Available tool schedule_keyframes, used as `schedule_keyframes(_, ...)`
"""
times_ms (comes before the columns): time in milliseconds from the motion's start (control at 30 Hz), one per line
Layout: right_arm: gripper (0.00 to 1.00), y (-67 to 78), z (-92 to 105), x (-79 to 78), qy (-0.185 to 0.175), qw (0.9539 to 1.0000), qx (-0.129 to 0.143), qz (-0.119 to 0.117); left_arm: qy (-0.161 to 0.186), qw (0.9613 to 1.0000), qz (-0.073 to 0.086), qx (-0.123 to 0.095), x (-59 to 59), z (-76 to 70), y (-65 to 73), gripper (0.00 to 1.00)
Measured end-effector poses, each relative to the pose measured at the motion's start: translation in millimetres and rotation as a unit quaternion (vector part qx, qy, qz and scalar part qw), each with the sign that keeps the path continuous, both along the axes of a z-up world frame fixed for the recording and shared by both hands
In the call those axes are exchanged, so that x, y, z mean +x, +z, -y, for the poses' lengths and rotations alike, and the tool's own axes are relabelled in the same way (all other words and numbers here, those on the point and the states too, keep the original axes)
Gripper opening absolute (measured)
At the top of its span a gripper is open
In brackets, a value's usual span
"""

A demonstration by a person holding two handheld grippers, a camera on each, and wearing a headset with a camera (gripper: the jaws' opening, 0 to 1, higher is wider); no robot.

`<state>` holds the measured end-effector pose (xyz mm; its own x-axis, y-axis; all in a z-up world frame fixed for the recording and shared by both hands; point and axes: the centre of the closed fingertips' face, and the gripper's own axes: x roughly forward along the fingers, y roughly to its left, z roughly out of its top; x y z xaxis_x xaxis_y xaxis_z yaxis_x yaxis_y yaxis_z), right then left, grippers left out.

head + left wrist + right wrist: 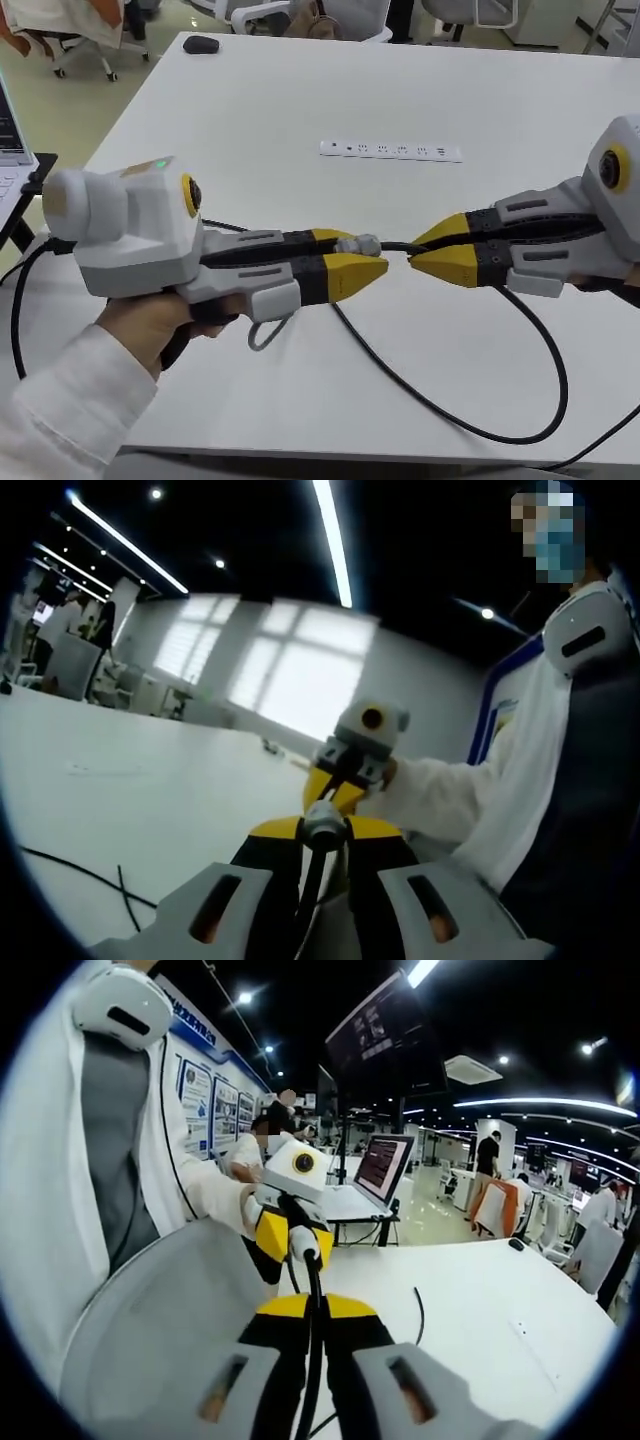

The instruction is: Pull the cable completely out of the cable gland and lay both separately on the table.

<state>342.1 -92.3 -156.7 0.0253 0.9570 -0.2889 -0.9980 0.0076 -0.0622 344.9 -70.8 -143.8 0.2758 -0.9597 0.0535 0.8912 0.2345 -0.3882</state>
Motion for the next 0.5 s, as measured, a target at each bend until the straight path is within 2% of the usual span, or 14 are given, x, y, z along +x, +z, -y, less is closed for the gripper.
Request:
schedule_keyframes(300, 0.02, -24.4, 25.6, 12.1, -0.031, 0.9989, -0.034, -0.015, 0.015, 0.9999, 0.002, 0.000, 5.7, -9.7, 0.1, 0.18)
schedule_keyframes(500, 0.02, -36.4, 39.2, 16.4, -0.049, 0.9974, -0.047, -0.024, 0.020, 0.9998, 0.002, -0.005, 7.0, -14.2, 1.4, 0.18)
